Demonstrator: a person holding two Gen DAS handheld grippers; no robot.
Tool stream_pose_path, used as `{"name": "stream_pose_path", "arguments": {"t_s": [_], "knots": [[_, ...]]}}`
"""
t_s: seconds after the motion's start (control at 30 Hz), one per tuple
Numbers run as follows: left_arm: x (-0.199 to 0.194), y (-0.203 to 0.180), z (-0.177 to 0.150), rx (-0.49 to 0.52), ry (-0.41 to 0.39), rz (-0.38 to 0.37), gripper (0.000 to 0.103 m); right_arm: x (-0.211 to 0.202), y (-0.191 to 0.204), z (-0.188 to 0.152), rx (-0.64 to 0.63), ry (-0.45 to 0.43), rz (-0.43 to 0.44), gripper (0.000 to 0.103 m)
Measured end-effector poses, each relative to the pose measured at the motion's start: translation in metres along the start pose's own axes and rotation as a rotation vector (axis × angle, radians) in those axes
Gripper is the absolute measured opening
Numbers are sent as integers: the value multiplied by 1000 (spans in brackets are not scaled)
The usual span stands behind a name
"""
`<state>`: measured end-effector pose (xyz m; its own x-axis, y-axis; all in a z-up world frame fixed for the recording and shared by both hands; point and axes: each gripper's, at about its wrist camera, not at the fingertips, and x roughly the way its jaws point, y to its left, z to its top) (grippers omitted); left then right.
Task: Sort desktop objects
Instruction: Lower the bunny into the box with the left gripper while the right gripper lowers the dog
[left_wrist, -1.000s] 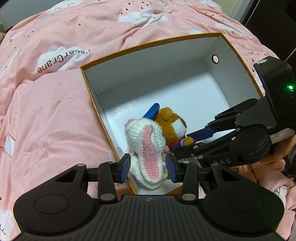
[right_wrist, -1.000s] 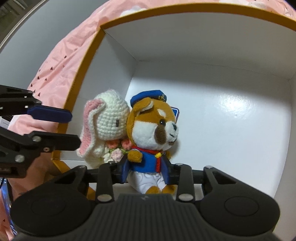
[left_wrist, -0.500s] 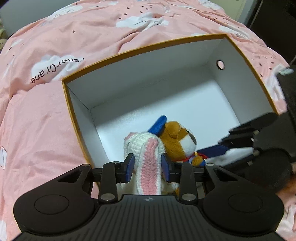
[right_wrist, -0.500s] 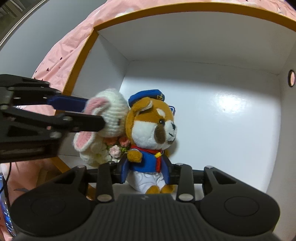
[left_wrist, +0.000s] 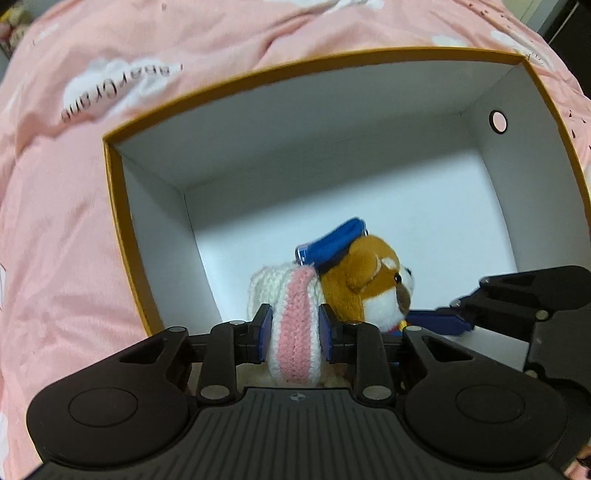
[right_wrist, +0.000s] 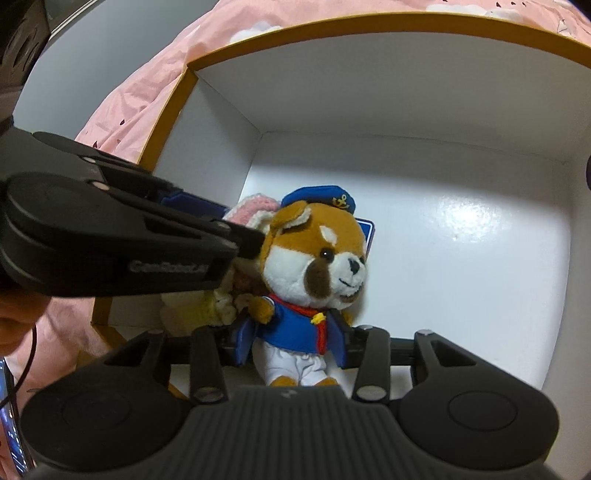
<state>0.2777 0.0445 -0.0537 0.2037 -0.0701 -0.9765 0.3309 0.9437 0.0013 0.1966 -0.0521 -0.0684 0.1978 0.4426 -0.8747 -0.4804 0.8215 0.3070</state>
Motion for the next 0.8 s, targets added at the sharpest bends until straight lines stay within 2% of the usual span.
{"name": "stream_pose_path", "arguments": {"t_s": [0.13,0.27,0.37,0.6,0.8], "knots": [[-2,7,1,-34,19,-14,29,4,-6,4,47,20,78,40],[-7,3,-4,-19,-20,-14,30,9,-9,7,78,27,102,40],[-22,1,-10,-2,-82,-12,31,15,-3,6,55,33,80,39],[-59,-8,-31,85,-146,10,31,21,9,7,11,38,35,39],[-75,-8,-50,85,-205,13,31,16,24,4,-40,4,-29,43]]}}
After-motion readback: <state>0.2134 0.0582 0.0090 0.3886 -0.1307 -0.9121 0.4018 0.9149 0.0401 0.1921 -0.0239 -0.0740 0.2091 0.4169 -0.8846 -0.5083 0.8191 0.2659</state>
